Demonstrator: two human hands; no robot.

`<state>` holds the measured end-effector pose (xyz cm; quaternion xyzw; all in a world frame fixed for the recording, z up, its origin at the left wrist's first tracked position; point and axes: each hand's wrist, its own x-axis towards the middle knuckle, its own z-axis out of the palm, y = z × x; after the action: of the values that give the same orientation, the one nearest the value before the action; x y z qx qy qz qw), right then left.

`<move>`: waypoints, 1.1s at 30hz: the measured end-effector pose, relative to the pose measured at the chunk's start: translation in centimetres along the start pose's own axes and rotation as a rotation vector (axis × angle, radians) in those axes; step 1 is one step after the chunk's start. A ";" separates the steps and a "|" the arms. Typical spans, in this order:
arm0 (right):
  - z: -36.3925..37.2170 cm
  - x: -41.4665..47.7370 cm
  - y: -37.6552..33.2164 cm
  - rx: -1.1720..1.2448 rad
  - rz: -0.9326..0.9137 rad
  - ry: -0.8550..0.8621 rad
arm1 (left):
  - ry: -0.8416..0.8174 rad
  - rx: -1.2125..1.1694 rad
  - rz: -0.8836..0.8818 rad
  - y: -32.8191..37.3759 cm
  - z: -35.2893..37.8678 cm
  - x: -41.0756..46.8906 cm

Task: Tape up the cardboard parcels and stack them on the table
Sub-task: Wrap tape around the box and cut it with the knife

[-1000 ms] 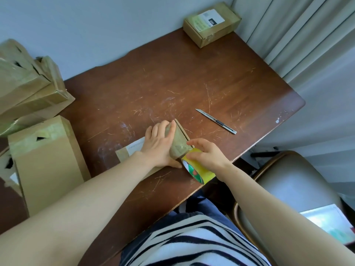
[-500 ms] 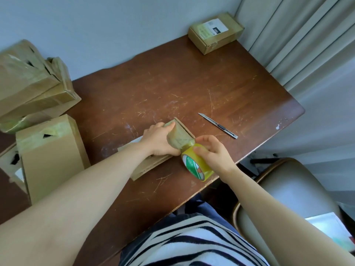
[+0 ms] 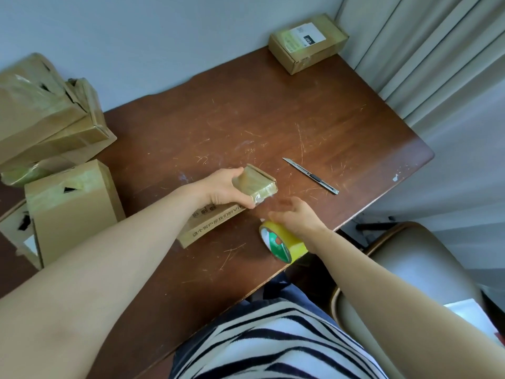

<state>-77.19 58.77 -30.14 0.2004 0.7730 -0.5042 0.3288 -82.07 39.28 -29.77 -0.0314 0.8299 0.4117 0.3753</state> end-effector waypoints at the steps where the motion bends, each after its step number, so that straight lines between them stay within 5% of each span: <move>1: 0.0 0.3 -0.4 0.006 0.011 -0.023 | -0.011 -0.011 0.019 0.2 0.0 -0.2; 9: -0.4 1.4 -2.8 0.635 0.183 -0.237 | 0.154 0.376 0.187 1.9 -0.8 -2.2; 12: -0.2 1.7 -3.3 0.548 0.043 -0.363 | 0.170 0.505 0.293 1.8 -0.7 -2.7; 16: 0.4 1.8 -3.6 0.321 -0.063 -0.204 | -0.003 0.463 0.210 2.2 -1.6 -3.2; 19: 0.7 1.5 -4.1 0.263 -0.147 -0.180 | 0.436 0.083 0.285 4.5 -1.2 -2.6; 21: 1.5 0.8 -5.0 0.264 -0.196 -0.150 | 0.699 0.093 0.265 6.3 0.1 -2.3; 26: 2.8 -0.3 -5.3 0.341 -0.214 -0.070 | 0.451 0.461 0.204 6.3 1.9 -0.9; 31: 1.1 -0.2 -7.4 0.277 -0.232 -0.037 | 0.557 -0.019 0.264 8.5 0.0 -0.4; 33: 0.9 -0.2 -7.9 0.227 -0.276 -0.039 | 0.597 0.128 0.297 8.3 0.8 -0.8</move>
<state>-81.84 54.68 -25.12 0.1183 0.7248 -0.6324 0.2466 -84.05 45.08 -24.12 -0.0058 0.9227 0.3818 0.0530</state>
